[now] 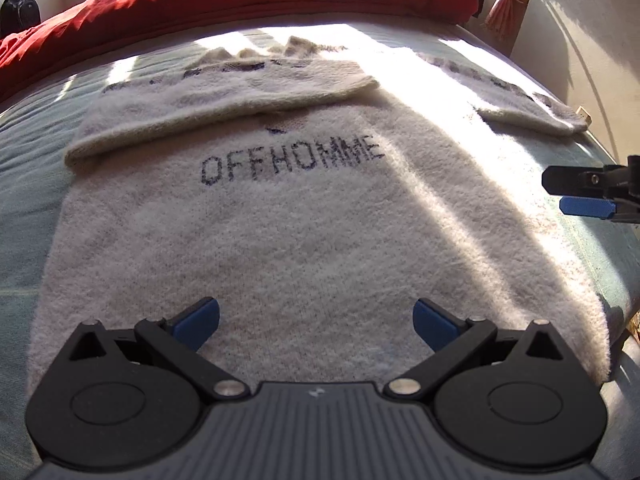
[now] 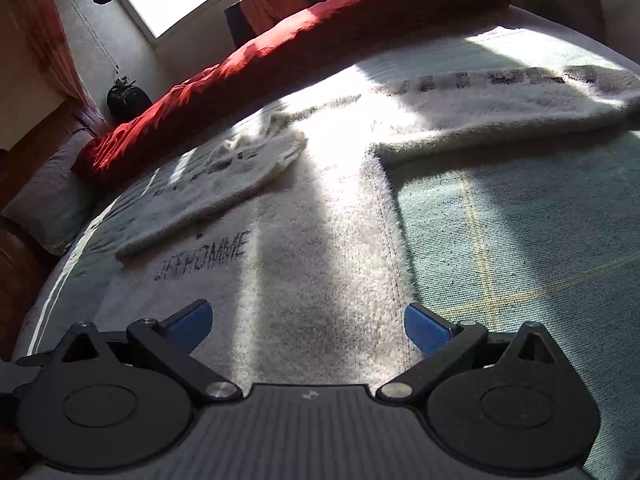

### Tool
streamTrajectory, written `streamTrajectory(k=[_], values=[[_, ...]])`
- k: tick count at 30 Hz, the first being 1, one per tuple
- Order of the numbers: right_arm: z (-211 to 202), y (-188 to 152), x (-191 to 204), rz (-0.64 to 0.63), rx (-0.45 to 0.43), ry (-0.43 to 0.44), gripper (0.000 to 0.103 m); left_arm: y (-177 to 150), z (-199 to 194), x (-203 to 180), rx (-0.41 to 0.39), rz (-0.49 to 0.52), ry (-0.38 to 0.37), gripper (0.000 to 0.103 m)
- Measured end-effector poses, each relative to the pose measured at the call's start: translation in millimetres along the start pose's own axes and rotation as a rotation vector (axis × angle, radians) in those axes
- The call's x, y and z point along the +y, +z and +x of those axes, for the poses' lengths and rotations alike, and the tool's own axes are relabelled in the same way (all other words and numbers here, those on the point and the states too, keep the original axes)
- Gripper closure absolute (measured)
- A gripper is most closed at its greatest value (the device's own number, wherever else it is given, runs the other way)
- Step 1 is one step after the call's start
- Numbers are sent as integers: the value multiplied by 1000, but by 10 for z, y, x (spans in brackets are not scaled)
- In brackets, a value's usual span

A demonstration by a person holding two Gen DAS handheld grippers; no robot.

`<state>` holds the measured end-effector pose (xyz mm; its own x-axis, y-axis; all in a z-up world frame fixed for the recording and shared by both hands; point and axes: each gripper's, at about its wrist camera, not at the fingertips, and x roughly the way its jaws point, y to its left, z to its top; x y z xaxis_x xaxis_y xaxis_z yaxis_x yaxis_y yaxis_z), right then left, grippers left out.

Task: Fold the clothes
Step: 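Close the right tool on the end of the white sleeve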

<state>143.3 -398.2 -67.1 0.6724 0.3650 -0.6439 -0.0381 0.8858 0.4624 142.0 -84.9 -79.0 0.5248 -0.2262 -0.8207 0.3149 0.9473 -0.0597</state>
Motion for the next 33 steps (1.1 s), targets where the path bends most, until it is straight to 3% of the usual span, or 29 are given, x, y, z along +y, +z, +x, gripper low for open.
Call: streamTrajectory(k=[9,16,21,27,33], values=[[-176,686,-846,164,-94,-38,0,249,61,-447,-29,114,-69,1],[-314,1001,-1698,367,-183,-19,4,253,302,-621,33,140,-101,1],[-315,1155,-2326,540,-228,4,15,230,473,-573,96,86,-110,1],[-108,1191,-2912,728,-251,16,15,247,529,-542,116,71,-118,1],[154,1291,-3075,730,-269,29,15,266,572,-480,133,38,-145,1]])
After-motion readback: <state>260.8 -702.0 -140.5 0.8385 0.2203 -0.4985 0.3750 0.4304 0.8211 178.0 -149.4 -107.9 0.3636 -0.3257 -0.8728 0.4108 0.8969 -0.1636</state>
